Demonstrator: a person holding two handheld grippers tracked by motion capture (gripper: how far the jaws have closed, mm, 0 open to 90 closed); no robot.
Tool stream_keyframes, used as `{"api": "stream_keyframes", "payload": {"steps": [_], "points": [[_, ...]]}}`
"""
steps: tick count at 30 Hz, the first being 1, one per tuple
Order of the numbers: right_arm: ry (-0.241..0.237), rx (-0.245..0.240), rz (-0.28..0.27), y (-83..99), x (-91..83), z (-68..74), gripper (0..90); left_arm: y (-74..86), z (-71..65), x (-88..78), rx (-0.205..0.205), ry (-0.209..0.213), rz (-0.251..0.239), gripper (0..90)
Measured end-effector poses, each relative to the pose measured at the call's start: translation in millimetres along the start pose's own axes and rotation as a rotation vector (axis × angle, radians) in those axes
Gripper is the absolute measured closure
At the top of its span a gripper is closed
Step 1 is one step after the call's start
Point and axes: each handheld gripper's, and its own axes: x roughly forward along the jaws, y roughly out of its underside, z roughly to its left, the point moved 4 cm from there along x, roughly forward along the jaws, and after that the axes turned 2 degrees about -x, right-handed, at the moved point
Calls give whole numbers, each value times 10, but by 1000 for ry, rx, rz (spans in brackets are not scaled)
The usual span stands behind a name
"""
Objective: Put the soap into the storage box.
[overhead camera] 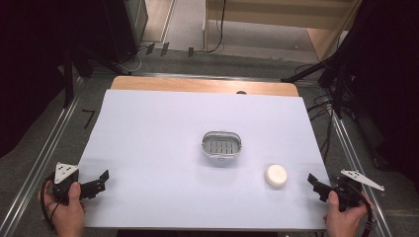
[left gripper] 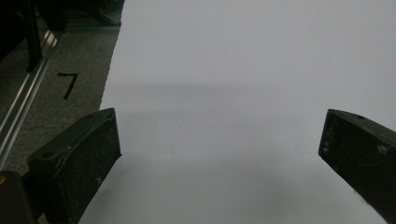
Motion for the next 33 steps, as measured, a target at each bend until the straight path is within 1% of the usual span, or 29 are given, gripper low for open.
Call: {"api": "stream_keyframes", "payload": {"steps": [4, 7, 8, 11, 13, 14, 16, 18, 24, 33], "points": [[7, 6, -10, -25, -12, 27, 134, 0, 0, -1, 0, -1, 0, 0], [25, -18, 5, -48, -2, 41, 138, 0, -3, 2, 2, -1, 0, 0], [32, -30, 20, -51, 4, 42, 143, 0, -3, 2, 3, -2, 1, 0], [-4, -74, 61, -61, 32, 73, 151, 0, 0, 0, 1, 0, 2, 0], [-47, -84, 95, -68, 31, 105, 158, 0, 0, 0, 1, 0, 2, 0], [-61, -91, 100, -72, 25, 122, 158, 0, -1, 1, 1, 0, 1, 0], [-59, -90, 99, -82, 10, 154, 150, 0, 0, 0, 0, 0, 1, 0], [-70, -81, 95, -85, -1, 181, 133, 0, 1, 1, -1, 4, -1, 0], [-71, -73, 89, -89, -20, 248, 130, 0, 2, 2, -4, 4, -5, 0], [-111, -100, 85, -103, -31, 422, 117, 0, 1, -1, -1, 3, -2, 0]]}}
